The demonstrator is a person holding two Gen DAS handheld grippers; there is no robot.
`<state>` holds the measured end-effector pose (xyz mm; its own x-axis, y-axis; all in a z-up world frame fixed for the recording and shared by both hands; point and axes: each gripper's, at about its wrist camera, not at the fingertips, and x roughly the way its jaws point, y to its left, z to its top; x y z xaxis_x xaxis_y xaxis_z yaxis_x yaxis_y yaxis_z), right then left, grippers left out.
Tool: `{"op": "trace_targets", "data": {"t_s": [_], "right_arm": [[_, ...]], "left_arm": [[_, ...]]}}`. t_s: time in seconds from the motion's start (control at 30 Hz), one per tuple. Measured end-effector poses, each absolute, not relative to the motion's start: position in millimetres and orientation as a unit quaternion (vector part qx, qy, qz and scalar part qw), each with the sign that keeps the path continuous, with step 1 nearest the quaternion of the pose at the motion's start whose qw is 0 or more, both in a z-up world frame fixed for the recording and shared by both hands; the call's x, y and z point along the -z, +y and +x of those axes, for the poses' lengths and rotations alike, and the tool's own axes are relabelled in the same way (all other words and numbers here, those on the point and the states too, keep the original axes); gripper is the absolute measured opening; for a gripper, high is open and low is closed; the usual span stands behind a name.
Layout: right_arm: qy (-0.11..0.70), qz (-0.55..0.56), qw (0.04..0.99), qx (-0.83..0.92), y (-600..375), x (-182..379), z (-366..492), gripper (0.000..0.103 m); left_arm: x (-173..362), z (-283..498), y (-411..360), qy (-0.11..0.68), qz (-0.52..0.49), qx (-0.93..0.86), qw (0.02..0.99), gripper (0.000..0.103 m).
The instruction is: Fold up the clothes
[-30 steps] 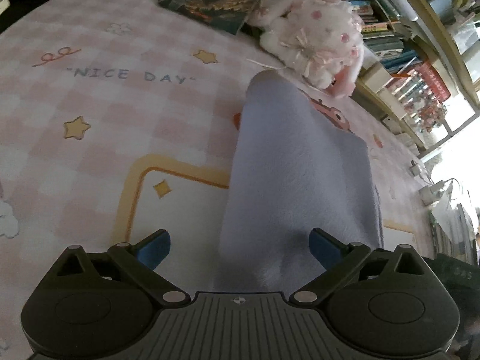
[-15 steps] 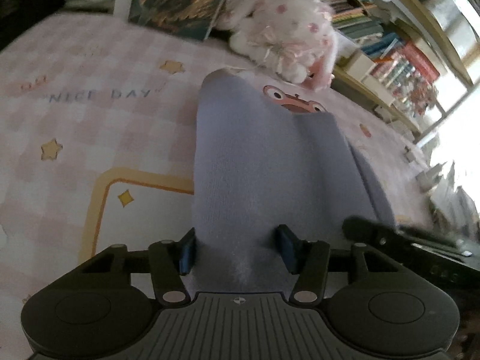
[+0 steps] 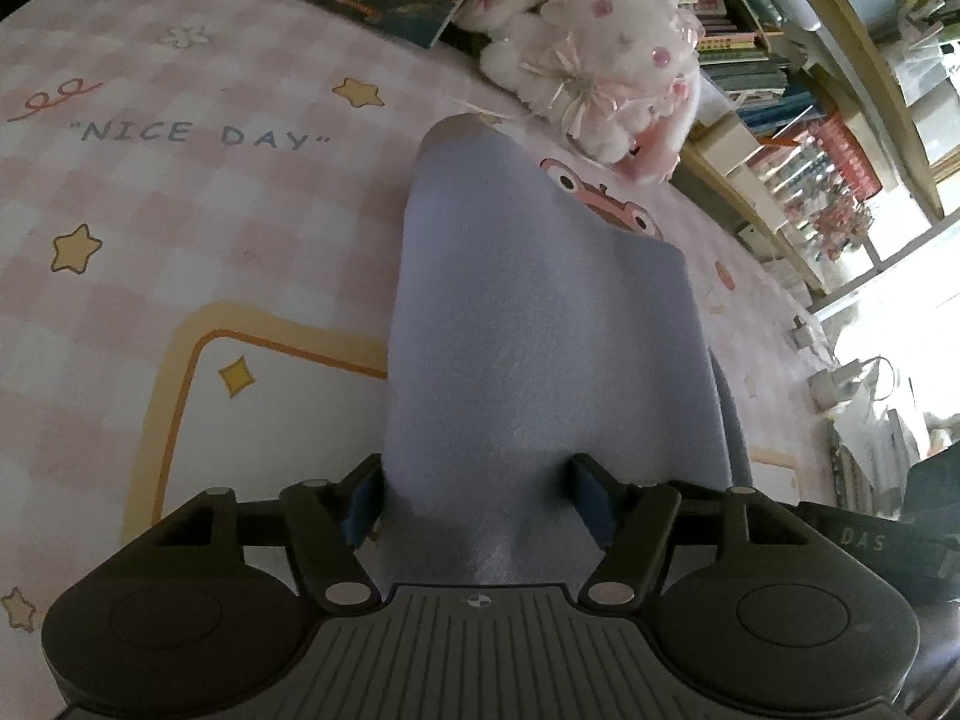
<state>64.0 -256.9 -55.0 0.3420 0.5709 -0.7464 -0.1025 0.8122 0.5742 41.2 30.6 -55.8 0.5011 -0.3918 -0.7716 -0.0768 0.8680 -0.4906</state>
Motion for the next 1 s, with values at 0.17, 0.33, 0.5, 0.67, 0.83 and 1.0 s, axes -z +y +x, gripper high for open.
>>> {"op": "trace_targets", "data": {"t_s": [0.17,0.33,0.5,0.67,0.83,1.0], "right_arm": [[0.527,0.203,0.793,-0.229,-246.8,49.6,64.7,0.035],[0.474,0.063,0.839,-0.26,-222.5,21.4,39.6,0.03],[0.512,0.113,0.815,-0.248,-240.0,34.9,44.8,0.039],[0.539,0.188,0.787,-0.233,-258.0,51.2,56.0,0.056],[0.537,0.19,0.785,-0.245,-251.5,52.2,59.0,0.046],[0.513,0.184,0.803,-0.24,-251.2,42.1,51.8,0.03]], "left_arm": [[45.1,34.5,10.6,0.476,-0.178,0.087,0.857,0.055],[39.3,29.1,2.2,0.486,-0.14,0.11,0.856,0.055],[49.2,33.3,18.4,0.502,-0.197,0.111,0.835,0.063],[58.3,37.8,21.1,0.496,-0.235,0.113,0.829,0.067],[57.8,39.3,15.3,0.487,-0.244,0.099,0.832,0.059],[36.8,26.6,1.9,0.462,-0.202,0.103,0.857,0.045]]}}
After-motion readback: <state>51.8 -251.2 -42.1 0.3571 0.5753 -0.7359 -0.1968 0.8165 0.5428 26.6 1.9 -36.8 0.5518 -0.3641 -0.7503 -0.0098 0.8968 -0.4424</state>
